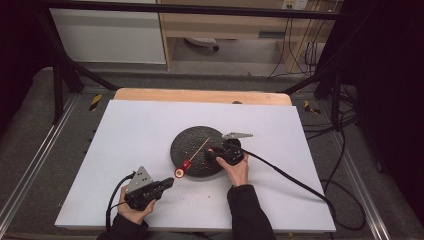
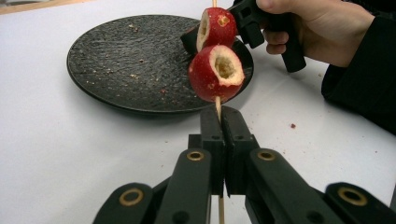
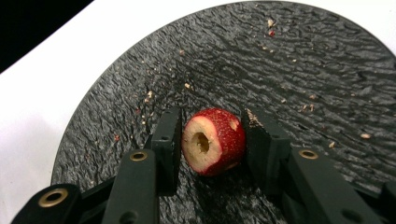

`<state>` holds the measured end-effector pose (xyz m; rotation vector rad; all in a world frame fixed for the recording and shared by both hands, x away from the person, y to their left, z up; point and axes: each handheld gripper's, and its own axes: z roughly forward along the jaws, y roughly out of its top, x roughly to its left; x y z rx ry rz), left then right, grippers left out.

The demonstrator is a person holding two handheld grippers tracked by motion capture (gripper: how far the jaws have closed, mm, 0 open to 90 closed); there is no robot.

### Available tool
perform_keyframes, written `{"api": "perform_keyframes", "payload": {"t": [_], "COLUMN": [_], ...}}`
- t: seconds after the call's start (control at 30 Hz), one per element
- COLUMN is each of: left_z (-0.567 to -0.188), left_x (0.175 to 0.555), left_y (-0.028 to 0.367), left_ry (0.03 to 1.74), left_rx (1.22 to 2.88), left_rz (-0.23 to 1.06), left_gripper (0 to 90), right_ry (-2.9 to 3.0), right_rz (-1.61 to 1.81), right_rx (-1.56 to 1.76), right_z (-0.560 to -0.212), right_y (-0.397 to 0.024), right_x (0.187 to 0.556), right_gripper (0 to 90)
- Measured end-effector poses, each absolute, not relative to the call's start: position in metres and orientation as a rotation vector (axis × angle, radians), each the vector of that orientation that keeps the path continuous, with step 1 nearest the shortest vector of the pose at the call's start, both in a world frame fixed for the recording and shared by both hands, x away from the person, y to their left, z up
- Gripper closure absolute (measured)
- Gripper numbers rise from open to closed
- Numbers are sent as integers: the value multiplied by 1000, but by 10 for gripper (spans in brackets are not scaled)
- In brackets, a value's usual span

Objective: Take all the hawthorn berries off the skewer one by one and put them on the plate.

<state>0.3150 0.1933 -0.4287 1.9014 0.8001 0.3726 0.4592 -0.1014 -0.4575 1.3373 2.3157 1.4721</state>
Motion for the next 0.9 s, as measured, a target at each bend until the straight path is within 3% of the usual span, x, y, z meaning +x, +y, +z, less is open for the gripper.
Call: {"api": "perform_keyframes", "payload": {"t": [0.27,0.4,0.47,0.5,0.63,0.9], "left_z": [-429,-429,-429,-429,-429,-429], "left_x": [315,315,315,315,316,316], "left_y": [193,193,193,193,194,193], "left_ry": [805,808,808,807,810,808], "left_rx": [1902,1898,1898,1898,1894,1899], "left_rz": [373,373,373,374,372,372], "left_gripper": [883,883,883,883,883,883], "right_ry": [2306,2271,2264,2257,2255,2243], "right_rz": [1494,1553,1560,1580,1602,1666], "right_rx": [1313,1266,1255,1237,1208,1192], "right_z": [-450,-429,-424,-417,-408,-405], "right_y": [-104,-110,-112,-114,-116,-112], "right_x": [457,448,446,441,431,414], "right_gripper": [524,371,335,220,110,35]}}
